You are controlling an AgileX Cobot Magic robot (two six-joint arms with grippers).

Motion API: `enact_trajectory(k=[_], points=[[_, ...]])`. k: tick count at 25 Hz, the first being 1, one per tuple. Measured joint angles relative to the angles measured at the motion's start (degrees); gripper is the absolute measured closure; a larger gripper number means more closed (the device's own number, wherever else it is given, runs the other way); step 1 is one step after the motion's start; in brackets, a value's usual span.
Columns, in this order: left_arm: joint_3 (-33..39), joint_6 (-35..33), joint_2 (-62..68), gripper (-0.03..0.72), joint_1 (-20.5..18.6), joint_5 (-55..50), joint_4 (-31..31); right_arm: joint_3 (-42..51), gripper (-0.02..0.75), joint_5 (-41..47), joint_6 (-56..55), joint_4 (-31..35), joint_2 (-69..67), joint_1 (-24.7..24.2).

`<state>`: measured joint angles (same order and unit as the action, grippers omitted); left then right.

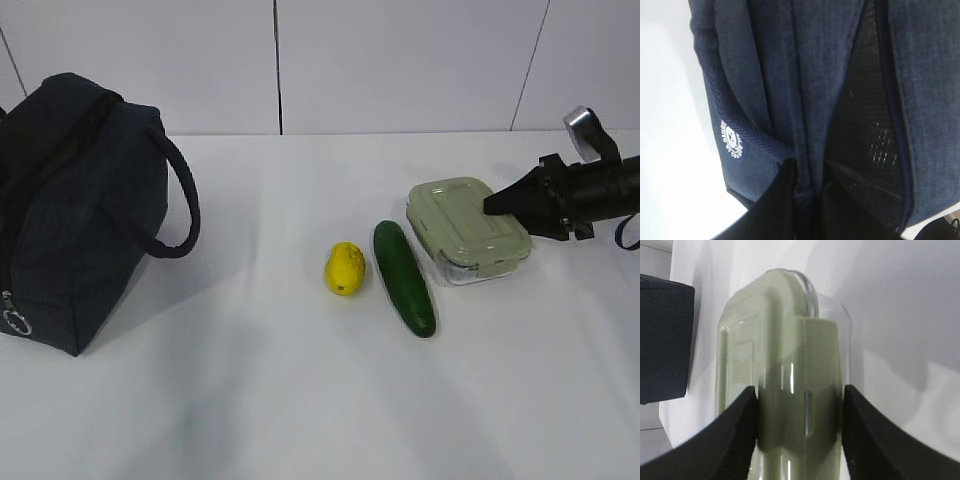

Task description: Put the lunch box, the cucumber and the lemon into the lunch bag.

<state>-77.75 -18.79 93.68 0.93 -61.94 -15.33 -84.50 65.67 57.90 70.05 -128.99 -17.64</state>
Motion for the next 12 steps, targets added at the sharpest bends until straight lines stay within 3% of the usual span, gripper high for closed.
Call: enact_trajectory(k=[6,12], points=[[0.0,0.0,0.0,0.671,0.0,0.0,0.1,0.0,0.358,-0.1,-0.1,1.8,3.2,0.9],[0.0,0.0,0.0,0.671,0.9,-0.1,0.4,0.0,0.358,-0.1,-0.2,3.1,4.2,4.8]])
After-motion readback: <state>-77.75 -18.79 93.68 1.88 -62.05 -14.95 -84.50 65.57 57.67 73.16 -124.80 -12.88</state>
